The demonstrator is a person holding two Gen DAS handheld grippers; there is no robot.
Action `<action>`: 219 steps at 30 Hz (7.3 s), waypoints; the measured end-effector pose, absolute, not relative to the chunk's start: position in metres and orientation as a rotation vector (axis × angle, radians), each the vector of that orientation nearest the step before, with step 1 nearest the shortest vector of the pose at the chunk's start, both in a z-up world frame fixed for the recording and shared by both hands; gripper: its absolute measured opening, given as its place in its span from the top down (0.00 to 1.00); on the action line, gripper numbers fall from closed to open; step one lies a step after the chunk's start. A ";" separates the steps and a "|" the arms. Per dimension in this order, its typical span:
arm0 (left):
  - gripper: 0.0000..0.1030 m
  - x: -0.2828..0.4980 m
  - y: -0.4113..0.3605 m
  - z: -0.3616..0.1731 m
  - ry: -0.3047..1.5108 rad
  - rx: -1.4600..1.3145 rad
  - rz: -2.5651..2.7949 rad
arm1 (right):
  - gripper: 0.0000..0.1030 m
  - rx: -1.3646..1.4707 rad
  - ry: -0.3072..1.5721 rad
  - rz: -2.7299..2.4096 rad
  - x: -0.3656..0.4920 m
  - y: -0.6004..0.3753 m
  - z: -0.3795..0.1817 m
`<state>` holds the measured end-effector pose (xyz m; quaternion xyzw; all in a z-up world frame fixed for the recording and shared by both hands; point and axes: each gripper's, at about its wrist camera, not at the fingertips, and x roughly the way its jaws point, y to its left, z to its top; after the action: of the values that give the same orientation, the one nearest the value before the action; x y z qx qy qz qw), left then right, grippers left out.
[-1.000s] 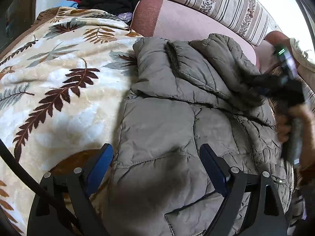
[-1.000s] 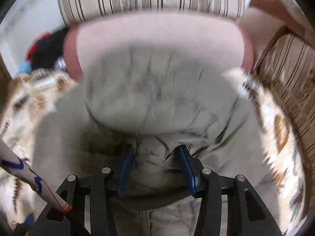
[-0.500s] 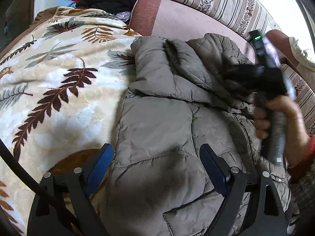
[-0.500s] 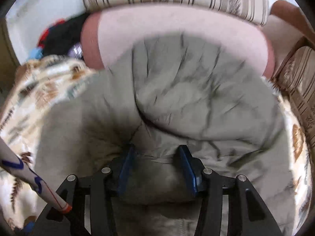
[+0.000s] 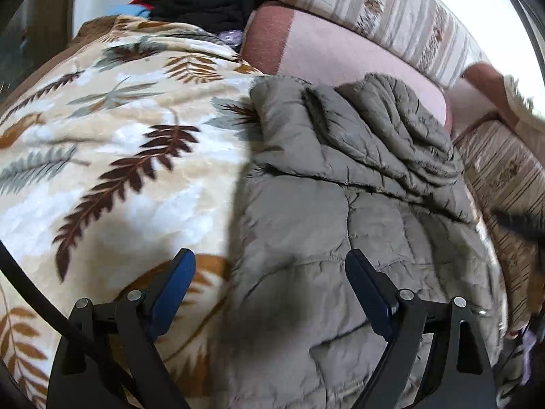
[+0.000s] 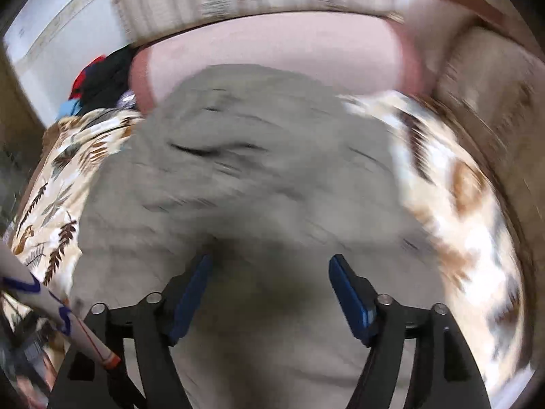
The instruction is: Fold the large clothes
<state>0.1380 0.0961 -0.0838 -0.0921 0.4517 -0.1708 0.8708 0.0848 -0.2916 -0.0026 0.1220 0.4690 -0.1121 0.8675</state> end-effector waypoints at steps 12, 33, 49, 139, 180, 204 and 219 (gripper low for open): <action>0.14 0.109 0.145 -0.123 1.171 -0.466 -0.387 | 0.20 0.564 1.043 -0.376 -0.073 -0.448 -0.073; 0.15 0.023 0.112 -0.144 1.251 -0.661 -0.850 | 0.33 0.929 0.968 0.092 -0.108 -0.430 -0.119; 0.55 0.006 0.104 -0.159 1.271 -0.644 -0.826 | 0.55 1.039 0.924 0.338 -0.165 -0.379 -0.124; 0.24 0.299 -0.175 -0.014 0.986 0.168 -0.390 | 0.17 0.159 0.826 -0.139 0.193 -0.373 -0.017; 0.01 0.345 -0.068 -0.069 1.001 0.032 -0.124 | 0.07 0.307 0.884 -0.300 0.191 -0.447 -0.073; 0.01 0.262 0.057 -0.044 0.992 -0.147 -0.054 | 0.06 0.478 0.866 -0.397 0.072 -0.466 -0.053; 0.01 0.110 0.042 -0.009 0.889 -0.052 -0.031 | 0.06 0.350 0.863 -0.422 -0.039 -0.393 -0.024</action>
<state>0.1100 0.0417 -0.0092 -0.0253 0.4298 -0.0150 0.9025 -0.0389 -0.3930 -0.0237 0.1675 0.4131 -0.2018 0.8721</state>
